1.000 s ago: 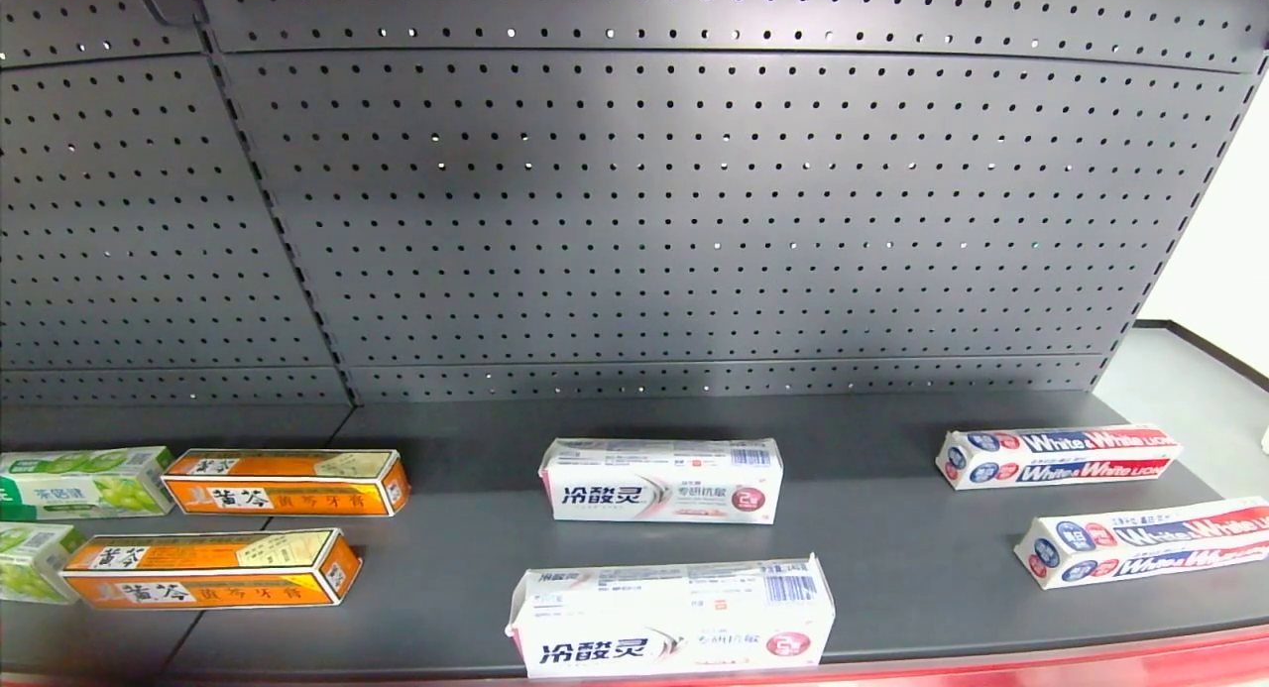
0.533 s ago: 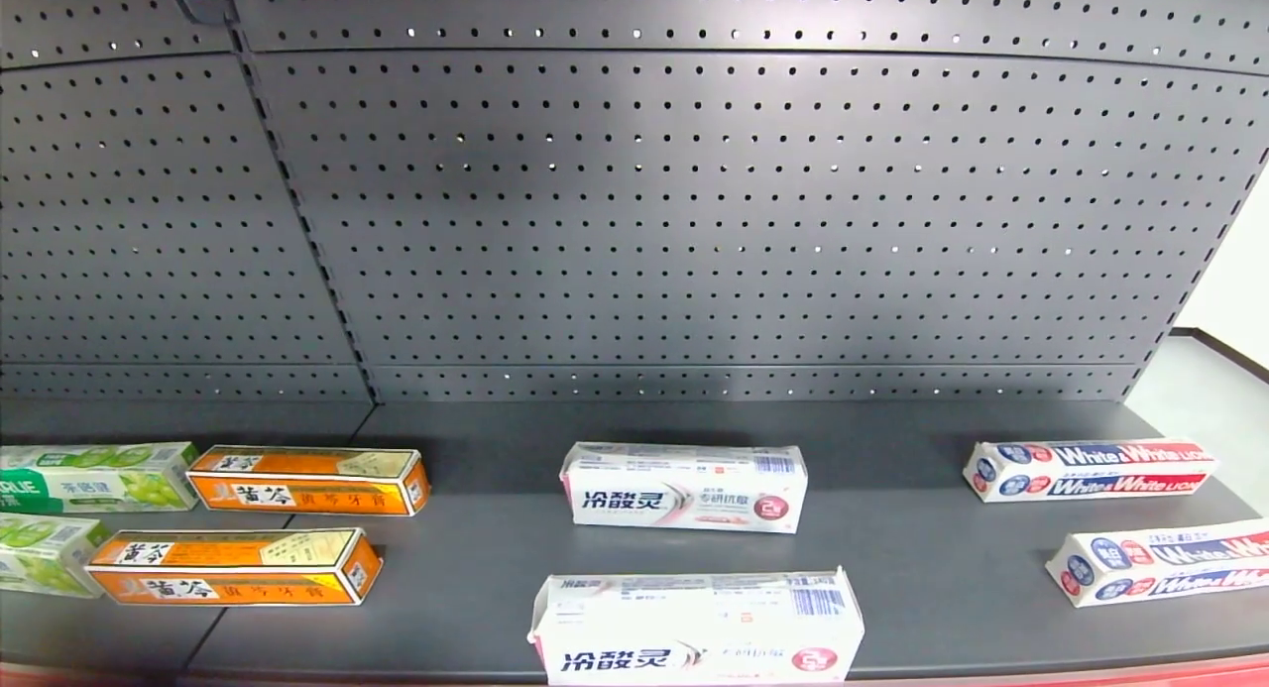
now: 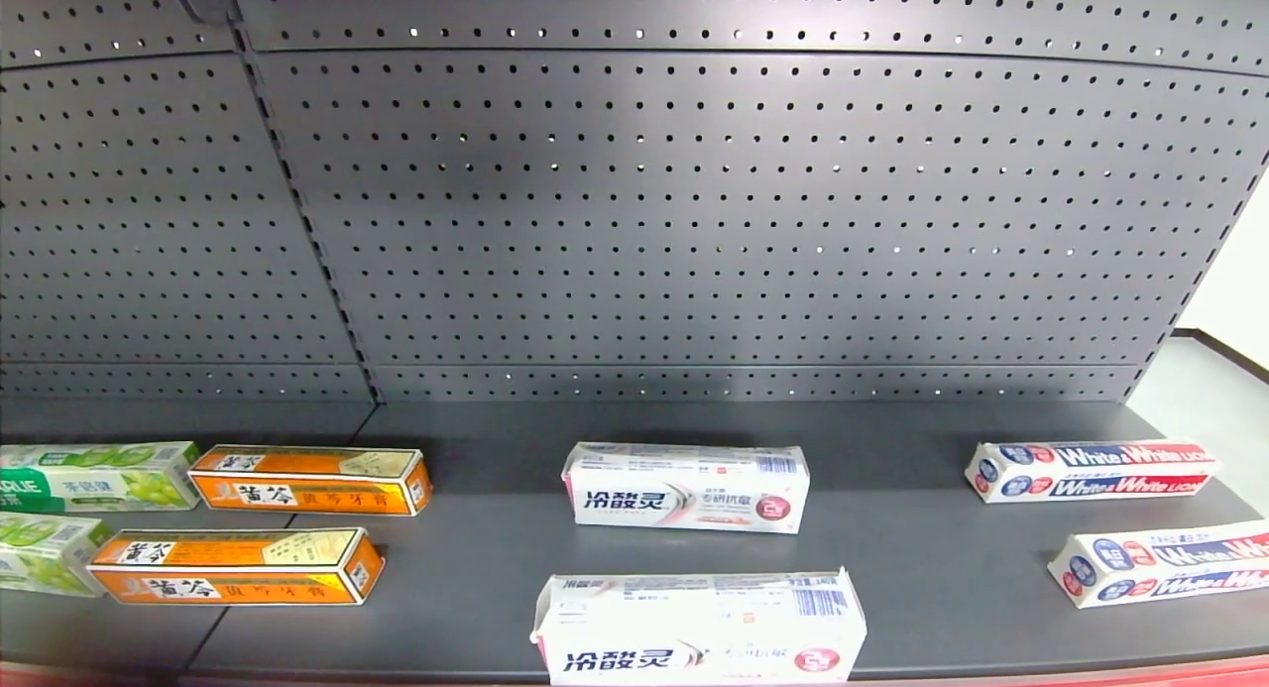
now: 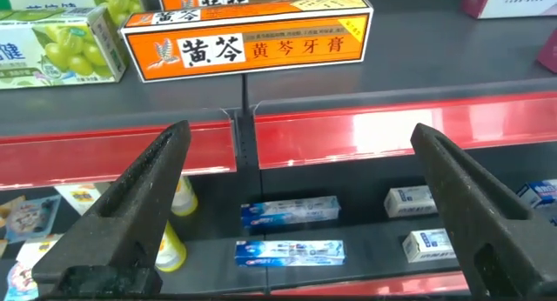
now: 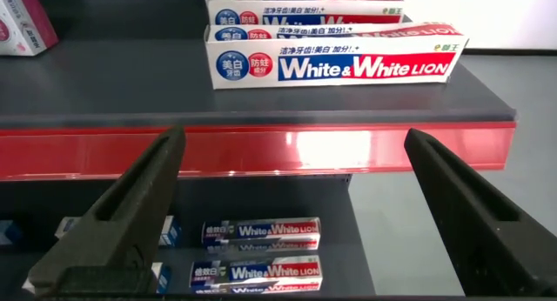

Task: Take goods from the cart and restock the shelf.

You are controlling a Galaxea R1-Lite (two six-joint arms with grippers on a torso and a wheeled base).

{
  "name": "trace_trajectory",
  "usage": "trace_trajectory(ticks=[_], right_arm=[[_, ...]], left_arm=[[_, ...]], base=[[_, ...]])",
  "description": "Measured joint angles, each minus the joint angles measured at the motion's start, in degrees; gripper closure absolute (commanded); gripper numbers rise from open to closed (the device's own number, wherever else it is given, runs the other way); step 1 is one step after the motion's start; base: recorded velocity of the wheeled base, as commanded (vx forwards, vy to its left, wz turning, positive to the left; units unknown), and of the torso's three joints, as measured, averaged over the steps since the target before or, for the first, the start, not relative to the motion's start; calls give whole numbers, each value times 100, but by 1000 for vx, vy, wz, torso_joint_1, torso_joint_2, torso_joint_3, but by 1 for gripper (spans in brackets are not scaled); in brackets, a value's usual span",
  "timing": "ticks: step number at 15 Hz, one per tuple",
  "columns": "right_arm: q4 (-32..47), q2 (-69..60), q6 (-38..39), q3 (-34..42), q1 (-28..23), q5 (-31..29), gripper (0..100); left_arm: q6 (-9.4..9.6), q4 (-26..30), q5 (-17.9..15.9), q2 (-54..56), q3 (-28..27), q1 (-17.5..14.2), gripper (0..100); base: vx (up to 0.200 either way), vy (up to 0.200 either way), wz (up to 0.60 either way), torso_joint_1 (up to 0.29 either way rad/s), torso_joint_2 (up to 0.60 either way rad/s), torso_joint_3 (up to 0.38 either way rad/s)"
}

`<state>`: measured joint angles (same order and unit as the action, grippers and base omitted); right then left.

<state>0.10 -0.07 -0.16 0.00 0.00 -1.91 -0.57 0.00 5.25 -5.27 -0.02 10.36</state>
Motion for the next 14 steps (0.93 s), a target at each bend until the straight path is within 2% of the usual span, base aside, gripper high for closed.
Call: trace_trajectory(ticks=[5,6,14], right_arm=[[0,0,0,0,0,0,0],[0,0,0,0,0,-2,0],[0,0,0,0,0,-2,0]], left_arm=[[48,0,-52,0,2,0,0],[55,0,-50,0,2,0,0],[90,0,-28,0,2,0,0]], base=[[0,0,0,0,0,0],[-200,0,0,2,2,2],[0,0,0,0,0,0]])
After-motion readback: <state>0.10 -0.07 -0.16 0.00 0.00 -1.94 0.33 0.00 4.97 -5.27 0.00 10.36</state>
